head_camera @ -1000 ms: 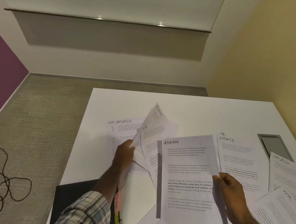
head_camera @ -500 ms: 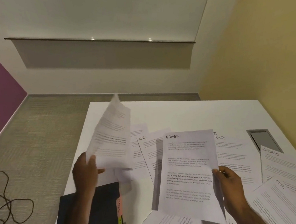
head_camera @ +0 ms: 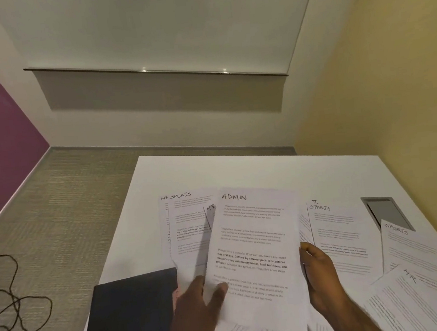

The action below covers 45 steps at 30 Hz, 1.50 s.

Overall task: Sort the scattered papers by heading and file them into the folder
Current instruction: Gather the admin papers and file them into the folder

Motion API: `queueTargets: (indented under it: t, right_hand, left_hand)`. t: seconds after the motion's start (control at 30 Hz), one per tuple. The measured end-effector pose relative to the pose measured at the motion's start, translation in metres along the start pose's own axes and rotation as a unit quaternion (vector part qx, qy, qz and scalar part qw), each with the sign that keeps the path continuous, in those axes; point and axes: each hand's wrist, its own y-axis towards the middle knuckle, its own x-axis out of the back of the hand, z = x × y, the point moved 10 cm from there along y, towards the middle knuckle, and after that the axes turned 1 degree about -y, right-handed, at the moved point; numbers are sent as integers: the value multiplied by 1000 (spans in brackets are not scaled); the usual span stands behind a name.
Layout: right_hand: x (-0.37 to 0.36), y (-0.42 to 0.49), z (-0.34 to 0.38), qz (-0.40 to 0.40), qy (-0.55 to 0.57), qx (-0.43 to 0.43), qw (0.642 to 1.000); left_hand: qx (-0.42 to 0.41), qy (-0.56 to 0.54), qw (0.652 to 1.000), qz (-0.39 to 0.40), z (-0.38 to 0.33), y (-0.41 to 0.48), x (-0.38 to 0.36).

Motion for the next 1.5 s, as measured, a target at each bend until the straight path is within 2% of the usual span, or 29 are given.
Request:
queueTargets:
  t: [0.03, 0.07, 0.1, 0.13, 0.17, 0.2, 0.27, 0.3, 0.37, 0.43, 0.47, 0.57, 0.73, 0.87, 1.07, 1.27, 1.43, 1.5]
  right_hand:
    - [2, -3, 3, 5, 2, 0, 1000]
    - [4, -5, 4, 10, 4, -3, 1000]
    - [7, -6, 6, 14, 6, -4, 1000]
    - [8, -8, 7, 20, 5, -5, 1000]
    - [8, -10, 10, 27, 4, -5, 1000]
    - [5, -13, 12, 40, 1, -2, 999]
    - [0, -17, 16, 61, -5, 6, 998]
    - [-1, -18, 17, 66, -9, 11, 998]
    - [-2, -21, 19, 81, 4, 20, 997]
    - [2, -21, 20, 87, 1, 24, 996]
    - [6, -20, 21, 85, -15, 32, 996]
    - [16, -19, 27, 82, -94, 67, 990]
    - [43, -19, 32, 14, -142, 112, 983]
    - [56, -12, 11, 12, -198, 101, 975]
    - [70, -3, -31, 17, -270, 56, 961]
    - [84, 7, -34, -26, -229, 41, 972]
    - [124, 13, -12, -83, -187, 54, 977]
    - [154, 15, -6, -123, -162, 55, 977]
  left_hand:
    - [-17, 114, 993, -27, -2, -1, 10]
    - [-37, 167, 983, -70, -8, 0, 23]
    - [-47, 153, 982, -100, -14, 2, 36]
    - [-46, 91, 989, -104, -18, 7, 46]
    - [-41, -4, 996, -75, -21, 14, 48]
    - [-26, -108, 994, -14, -22, 22, 39]
    - [-8, -271, 954, 128, -39, 30, 5]
    - [-20, -318, 937, 146, -48, 32, -5]
    - [-49, -341, 935, 81, -59, 37, -9]
    - [-83, -339, 937, -2, -66, 36, -6]
    - [-92, -345, 934, -16, -70, 34, -10]
    - [-119, -331, 936, -3, -78, 27, -28]
    - [-106, -205, 973, -6, -62, 26, -57]
    - [-119, -190, 974, 33, -44, 29, -81]
    - [-64, -194, 978, 44, -12, 37, -114]
    - [-57, -178, 982, 21, -40, 55, -127]
    - [-57, -183, 979, 66, -75, 85, -158]
    - [-62, -149, 985, 58, -86, 105, -174]
